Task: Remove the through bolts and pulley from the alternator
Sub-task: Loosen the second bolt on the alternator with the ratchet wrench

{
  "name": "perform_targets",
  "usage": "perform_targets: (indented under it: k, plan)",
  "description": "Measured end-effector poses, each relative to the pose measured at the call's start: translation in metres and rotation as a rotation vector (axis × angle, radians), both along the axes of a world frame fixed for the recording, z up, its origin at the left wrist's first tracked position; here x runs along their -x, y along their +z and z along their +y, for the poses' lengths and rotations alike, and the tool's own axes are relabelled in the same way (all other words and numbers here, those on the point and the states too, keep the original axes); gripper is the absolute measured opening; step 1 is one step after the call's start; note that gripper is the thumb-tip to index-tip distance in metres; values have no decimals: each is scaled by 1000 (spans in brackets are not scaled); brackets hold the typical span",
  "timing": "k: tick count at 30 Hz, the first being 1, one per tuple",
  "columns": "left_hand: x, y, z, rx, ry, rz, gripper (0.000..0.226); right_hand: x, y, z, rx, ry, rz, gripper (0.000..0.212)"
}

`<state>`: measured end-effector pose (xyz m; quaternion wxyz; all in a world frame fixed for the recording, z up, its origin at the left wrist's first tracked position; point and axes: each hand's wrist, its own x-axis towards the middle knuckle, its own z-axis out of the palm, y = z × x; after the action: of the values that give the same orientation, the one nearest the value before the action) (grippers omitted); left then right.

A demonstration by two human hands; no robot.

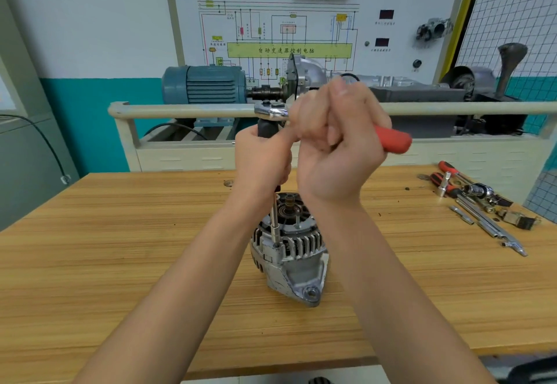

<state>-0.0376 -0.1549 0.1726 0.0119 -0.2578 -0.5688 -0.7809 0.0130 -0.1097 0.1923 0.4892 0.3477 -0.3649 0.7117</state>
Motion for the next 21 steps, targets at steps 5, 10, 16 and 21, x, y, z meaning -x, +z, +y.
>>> perform_targets:
  k: [5,10,16,21]
  plan:
    - [9,1,-19,89,-388,56,37,5,12,30,166,558,-176,49]
    - [11,4,-19,170,-504,43,37,12,12,37,289,691,-197,49]
    - [10,1,-6,139,-219,-10,44,6,5,15,66,219,-61,47]
    - [-10,3,15,-26,-79,279,25,3,-8,-13,-112,-304,70,33]
